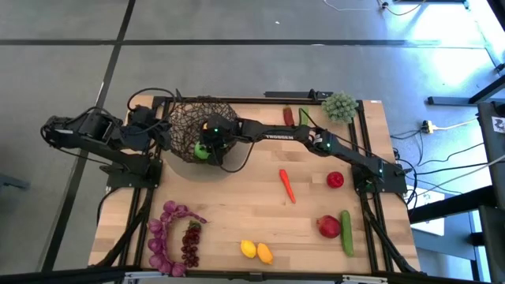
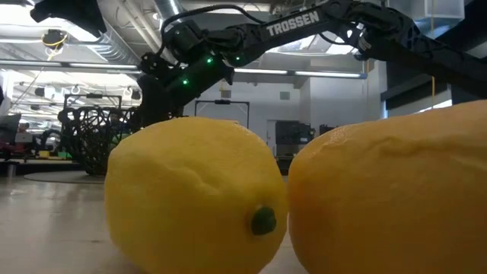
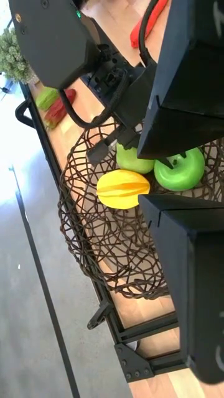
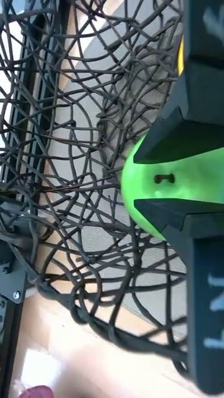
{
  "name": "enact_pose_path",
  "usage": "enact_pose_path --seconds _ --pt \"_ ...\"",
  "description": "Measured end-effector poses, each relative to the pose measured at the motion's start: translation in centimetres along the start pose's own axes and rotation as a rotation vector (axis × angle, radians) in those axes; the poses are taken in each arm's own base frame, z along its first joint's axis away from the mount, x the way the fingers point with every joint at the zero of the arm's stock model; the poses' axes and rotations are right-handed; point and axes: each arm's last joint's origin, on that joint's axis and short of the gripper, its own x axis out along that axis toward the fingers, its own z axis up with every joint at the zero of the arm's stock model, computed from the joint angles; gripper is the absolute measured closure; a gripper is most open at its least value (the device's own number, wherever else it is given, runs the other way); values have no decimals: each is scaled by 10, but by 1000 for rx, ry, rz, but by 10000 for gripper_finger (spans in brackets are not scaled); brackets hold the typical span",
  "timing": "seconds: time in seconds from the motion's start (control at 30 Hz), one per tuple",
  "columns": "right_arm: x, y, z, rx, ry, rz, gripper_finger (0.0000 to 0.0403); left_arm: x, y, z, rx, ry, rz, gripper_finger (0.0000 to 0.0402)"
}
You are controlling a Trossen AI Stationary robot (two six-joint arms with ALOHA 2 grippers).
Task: Build produce basket
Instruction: Put the red apple into the black wire basket
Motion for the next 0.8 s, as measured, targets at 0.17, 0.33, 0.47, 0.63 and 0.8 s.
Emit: enact_pose_path --seconds 0.17,0.33,0.47,0.63,0.8 --pt "-9 0 9 -2 -15 -4 306 0 0 0 0 0 0 309" --pt "-31 0 24 -3 -11 -3 306 0 0 -1 0 24 -17 309" --pt "-55 0 40 -4 -15 -4 306 0 -1 -2 17 62 -44 309" --pt "-90 1 63 12 -44 -24 306 0 -3 -4 37 130 -94 309" --pt "-126 1 77 19 -8 -129 306 0 -4 -4 75 136 -99 309"
